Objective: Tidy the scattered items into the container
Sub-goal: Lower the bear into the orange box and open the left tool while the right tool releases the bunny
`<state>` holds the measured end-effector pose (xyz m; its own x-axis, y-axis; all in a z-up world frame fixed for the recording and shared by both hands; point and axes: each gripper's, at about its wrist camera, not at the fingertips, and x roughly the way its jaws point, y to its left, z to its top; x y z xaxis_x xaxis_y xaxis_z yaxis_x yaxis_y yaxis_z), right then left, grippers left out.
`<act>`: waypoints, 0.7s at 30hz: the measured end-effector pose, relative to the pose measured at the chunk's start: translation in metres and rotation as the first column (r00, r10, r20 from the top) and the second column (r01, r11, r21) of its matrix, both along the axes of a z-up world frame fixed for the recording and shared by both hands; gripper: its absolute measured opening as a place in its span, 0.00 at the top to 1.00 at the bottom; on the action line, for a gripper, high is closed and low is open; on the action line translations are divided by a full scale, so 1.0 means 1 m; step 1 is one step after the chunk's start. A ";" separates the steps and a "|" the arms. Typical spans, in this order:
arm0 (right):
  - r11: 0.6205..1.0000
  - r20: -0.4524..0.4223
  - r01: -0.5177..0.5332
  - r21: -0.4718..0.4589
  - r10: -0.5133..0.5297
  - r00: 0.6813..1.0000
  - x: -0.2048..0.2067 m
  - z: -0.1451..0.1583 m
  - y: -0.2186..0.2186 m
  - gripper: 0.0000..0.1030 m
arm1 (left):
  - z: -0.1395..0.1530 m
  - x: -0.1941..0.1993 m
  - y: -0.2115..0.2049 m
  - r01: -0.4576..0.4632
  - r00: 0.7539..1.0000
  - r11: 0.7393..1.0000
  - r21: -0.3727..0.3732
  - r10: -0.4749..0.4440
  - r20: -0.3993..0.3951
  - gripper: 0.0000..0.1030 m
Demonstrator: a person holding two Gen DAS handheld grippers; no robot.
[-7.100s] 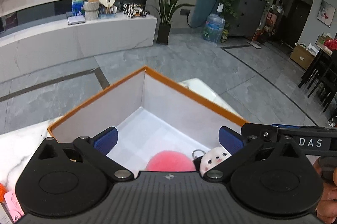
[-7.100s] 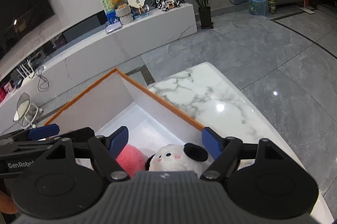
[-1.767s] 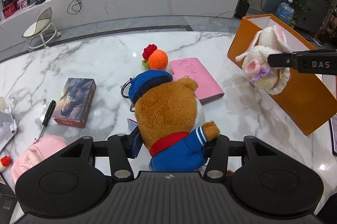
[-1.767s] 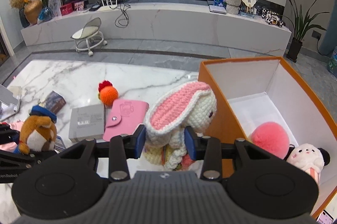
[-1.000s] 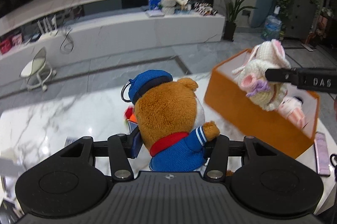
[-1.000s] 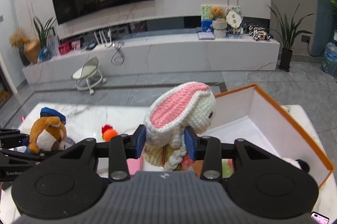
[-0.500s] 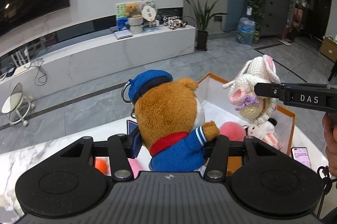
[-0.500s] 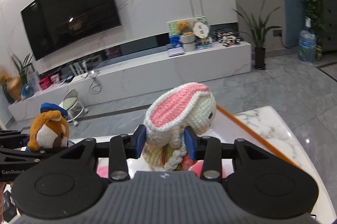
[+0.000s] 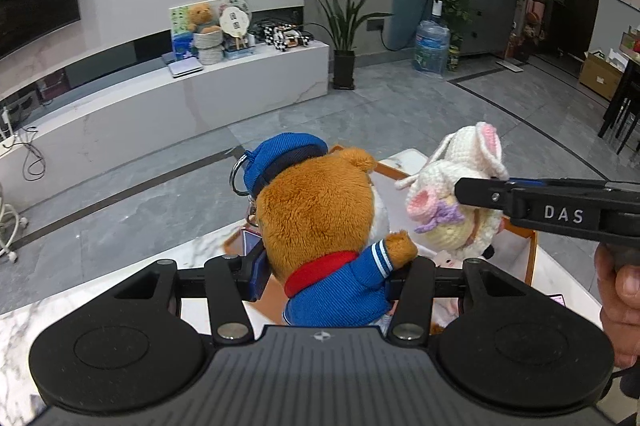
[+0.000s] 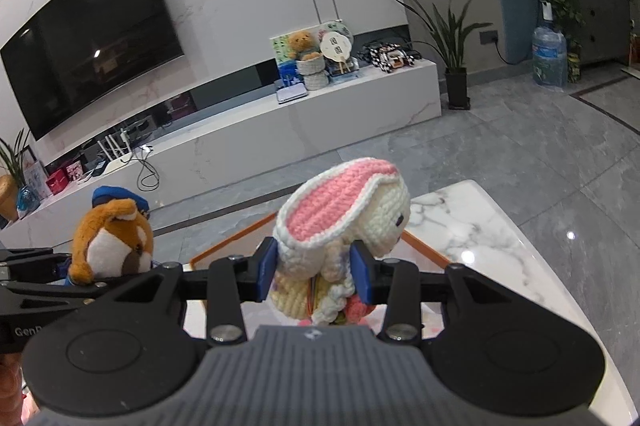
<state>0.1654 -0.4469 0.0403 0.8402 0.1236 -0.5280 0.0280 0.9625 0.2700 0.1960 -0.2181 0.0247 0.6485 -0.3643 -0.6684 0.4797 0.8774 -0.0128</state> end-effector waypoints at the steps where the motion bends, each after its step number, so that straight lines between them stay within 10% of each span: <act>1: 1.000 -0.004 0.004 0.003 -0.004 1.000 0.002 -0.002 -0.002 0.59 | -0.002 0.002 -0.003 0.005 1.000 1.000 -0.001 -0.005 -0.003 0.44; 21: 1.000 -0.053 0.022 -0.007 -0.022 0.998 0.045 -0.046 -0.017 0.59 | -0.055 0.044 -0.046 0.031 0.995 0.999 0.012 -0.029 -0.091 0.44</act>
